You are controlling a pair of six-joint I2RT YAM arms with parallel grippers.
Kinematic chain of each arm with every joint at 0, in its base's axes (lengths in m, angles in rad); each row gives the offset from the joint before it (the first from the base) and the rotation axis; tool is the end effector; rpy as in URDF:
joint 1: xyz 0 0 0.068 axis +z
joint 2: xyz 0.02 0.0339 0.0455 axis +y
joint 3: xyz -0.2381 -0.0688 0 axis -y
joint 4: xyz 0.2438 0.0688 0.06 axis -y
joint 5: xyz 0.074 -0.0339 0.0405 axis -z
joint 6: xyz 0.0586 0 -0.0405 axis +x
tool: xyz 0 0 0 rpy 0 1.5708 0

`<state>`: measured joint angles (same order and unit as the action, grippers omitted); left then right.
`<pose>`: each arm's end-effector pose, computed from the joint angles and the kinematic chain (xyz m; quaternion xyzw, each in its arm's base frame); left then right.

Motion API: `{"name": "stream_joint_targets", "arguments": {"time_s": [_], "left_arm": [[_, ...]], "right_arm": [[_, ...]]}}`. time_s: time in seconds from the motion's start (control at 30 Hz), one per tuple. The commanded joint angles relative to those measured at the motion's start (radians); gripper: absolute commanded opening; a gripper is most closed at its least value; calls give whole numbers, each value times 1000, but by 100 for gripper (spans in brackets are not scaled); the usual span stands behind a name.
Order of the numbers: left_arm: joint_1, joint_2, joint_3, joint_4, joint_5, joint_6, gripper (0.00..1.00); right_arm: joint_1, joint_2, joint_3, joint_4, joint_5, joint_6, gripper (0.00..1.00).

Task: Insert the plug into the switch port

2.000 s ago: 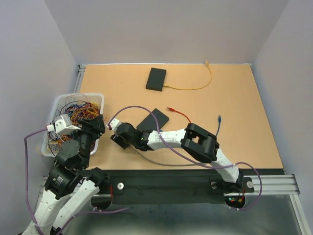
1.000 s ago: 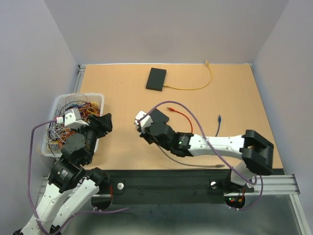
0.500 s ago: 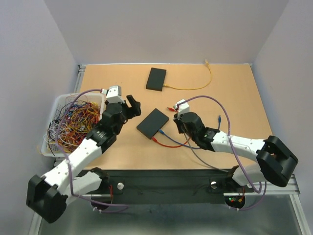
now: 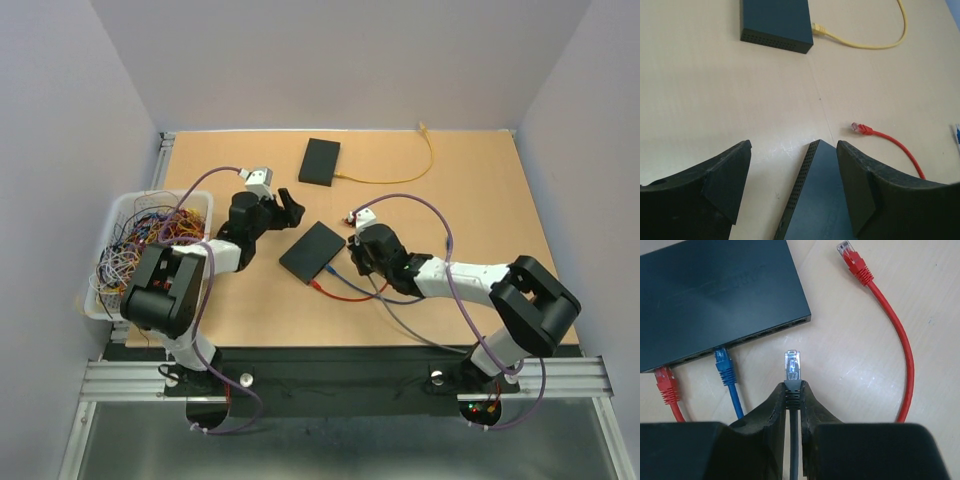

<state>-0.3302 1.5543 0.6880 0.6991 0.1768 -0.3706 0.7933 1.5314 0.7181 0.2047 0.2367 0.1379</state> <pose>0.3273 -0.1231 0.1828 0.0416 0.7617 -0.2841 0.5808 0.2407 0.2250 0.1406 -0.2316 0.8510 0.1128 0.4576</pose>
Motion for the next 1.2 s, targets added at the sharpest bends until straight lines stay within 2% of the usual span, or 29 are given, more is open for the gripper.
{"name": "stream_joint_targets", "arguments": {"time_s": [0.0, 0.13, 0.3, 0.53, 1.17], "left_arm": [[20, 88, 53, 240, 147, 23, 78], [36, 191, -11, 468, 211, -31, 77], [37, 282, -22, 585, 283, -68, 73], [37, 294, -48, 615, 283, -51, 71], [37, 352, -2, 591, 335, -47, 66]], "right_arm": [[0, -4, 81, -13, -31, 11, 0], [0, -17, 144, -74, -31, -18, 0], [-3, 4, 136, -76, -71, 8, 0], [-5, 50, 132, -50, -91, 11, 0], [-3, 162, 96, 81, -77, 58, 0]]}}
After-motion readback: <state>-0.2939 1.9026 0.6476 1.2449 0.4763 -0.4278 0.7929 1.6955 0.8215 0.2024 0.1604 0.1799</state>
